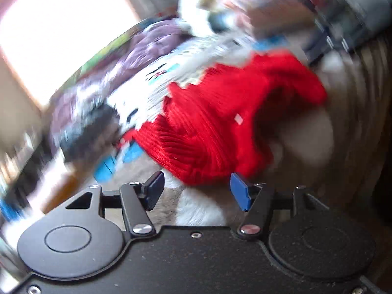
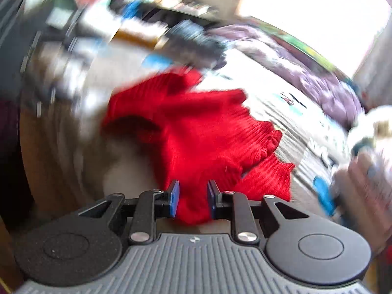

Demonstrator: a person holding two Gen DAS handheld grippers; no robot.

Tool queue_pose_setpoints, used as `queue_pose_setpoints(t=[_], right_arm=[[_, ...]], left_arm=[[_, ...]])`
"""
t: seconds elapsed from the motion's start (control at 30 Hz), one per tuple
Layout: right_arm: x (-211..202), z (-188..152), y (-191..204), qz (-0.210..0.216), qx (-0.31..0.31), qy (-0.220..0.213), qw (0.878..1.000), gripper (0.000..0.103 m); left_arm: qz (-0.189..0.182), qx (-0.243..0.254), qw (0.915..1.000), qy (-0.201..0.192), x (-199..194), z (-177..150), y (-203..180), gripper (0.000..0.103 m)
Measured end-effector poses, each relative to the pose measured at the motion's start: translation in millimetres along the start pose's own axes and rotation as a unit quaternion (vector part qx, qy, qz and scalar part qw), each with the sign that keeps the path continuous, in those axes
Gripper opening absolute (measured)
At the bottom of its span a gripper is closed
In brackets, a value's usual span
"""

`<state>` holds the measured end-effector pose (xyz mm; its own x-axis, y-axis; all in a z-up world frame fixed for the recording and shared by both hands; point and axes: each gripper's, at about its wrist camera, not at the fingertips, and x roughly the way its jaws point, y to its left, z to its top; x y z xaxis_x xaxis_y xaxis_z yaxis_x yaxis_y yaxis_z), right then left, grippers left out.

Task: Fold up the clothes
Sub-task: 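Lay the sweater flat on the bed and open both grippers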

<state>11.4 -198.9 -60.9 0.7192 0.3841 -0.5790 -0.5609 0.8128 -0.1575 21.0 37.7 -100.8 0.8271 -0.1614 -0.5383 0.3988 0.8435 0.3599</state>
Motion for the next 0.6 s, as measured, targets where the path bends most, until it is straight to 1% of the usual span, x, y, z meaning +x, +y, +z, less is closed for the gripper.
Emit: queue_pose_setpoints(t=[0.03,0.07,0.1,0.13,0.17,0.23,0.3,0.33,0.37,0.4,0.43,0.5,0.53,0.6], right_arm=[[0.7,4.1,-9.0,0.008,0.043,-0.014,0.999,0.025],[1.3,7.9,-17.9,0.015,0.086,-0.028,0.996,0.025],[4.6,10.9,-26.0,0.02,0.122,-0.039,0.992,0.025],[8.4,13.8,-34.1,0.025,0.157,-0.05,0.986,0.025],[15.0,14.1,-36.8,0.029,0.171,-0.051,0.983,0.025],[29.2,11.6,-37.9,0.04,0.188,-0.051,0.98,0.025],[42.5,2.4,-32.4,0.059,0.187,-0.054,0.979,0.025],[49.1,-3.8,-27.8,0.065,0.177,-0.053,0.981,0.025],[55.9,-10.1,-23.0,0.07,0.167,-0.053,0.982,0.025],[62.7,-16.4,-14.5,0.073,0.148,-0.045,0.985,0.025],[67.1,-22.8,-5.9,0.079,0.128,-0.034,0.988,0.025],[72.0,-36.5,11.6,0.089,0.082,-0.016,0.993,0.027],[67.2,-44.2,18.6,0.082,0.061,-0.024,0.994,0.027],[54.8,-54.9,20.4,0.081,0.07,-0.038,0.993,0.026]], left_arm=[[-0.013,-0.052,0.9986,-0.002,2.4,0.8,11.8,0.061],[-0.026,-0.106,0.9941,-0.004,5.4,-0.9,24.1,0.061],[-0.039,-0.159,0.9864,-0.005,8.5,-2.6,36.3,0.061],[-0.053,-0.214,0.9753,-0.008,12.7,-5.6,49.1,0.061],[-0.068,-0.269,0.9607,-0.011,19.2,-10.3,62.0,0.061],[-0.1,-0.36,0.9276,-0.016,34.2,-17.7,82.0,0.061],[-0.121,-0.421,0.8989,-0.016,46.1,-26.1,93.9,0.061],[-0.131,-0.448,0.8843,-0.015,52.5,-30.1,99.4,0.061],[-0.142,-0.467,0.8728,-0.008,60.5,-33.2,103.7,0.062],[-0.152,-0.481,0.8633,0.001,69.3,-35.3,107.2,0.067],[-0.159,-0.492,0.8557,0.011,78.4,-36.6,110.8,0.067],[-0.164,-0.504,0.8476,0.025,97.7,-35.4,119.4,0.067],[-0.165,-0.516,0.8399,0.022,107.0,-35.8,124.9,0.067],[-0.169,-0.538,0.8254,0.015,124.3,-36.1,135.3,0.067]])
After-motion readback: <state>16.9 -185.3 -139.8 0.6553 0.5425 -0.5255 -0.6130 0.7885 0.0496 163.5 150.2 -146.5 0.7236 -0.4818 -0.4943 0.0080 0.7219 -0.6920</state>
